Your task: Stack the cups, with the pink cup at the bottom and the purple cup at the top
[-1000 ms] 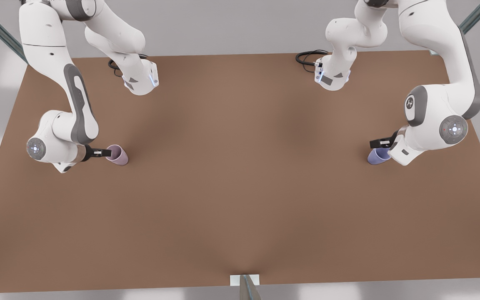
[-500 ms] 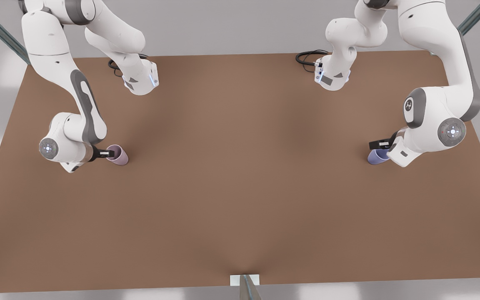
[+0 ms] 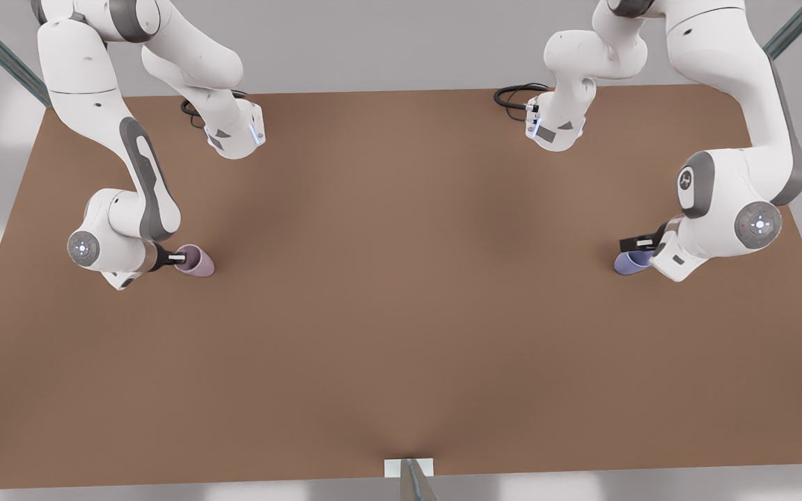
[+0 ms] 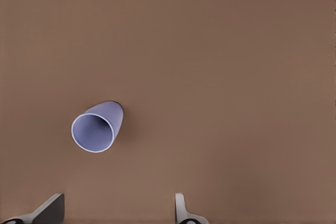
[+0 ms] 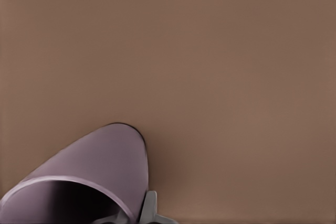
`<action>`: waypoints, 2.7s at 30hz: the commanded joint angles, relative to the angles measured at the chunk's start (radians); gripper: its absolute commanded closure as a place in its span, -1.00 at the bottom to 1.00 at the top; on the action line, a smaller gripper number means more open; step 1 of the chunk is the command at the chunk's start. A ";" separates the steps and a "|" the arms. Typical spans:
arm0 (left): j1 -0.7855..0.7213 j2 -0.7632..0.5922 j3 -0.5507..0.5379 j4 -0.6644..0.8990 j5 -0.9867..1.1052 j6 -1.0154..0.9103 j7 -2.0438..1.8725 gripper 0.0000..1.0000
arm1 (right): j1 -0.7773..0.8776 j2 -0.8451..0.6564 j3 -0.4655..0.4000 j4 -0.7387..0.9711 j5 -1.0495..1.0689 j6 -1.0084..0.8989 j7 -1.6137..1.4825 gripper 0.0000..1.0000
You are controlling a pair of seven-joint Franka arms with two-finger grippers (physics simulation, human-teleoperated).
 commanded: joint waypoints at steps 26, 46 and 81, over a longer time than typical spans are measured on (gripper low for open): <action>0.027 0.001 0.014 0.005 -0.001 0.045 0.029 -1.00 | 0.804 0.537 0.025 1.262 0.186 -0.497 0.931 0.57; 0.124 0.045 0.043 -0.187 0.027 0.428 0.393 -1.00 | 1.022 0.928 -0.102 1.639 0.185 -0.485 1.091 0.57; 0.172 0.108 0.101 -0.347 0.033 0.528 0.457 -1.00 | 1.103 0.971 -0.068 1.642 0.065 -0.420 1.091 -1.00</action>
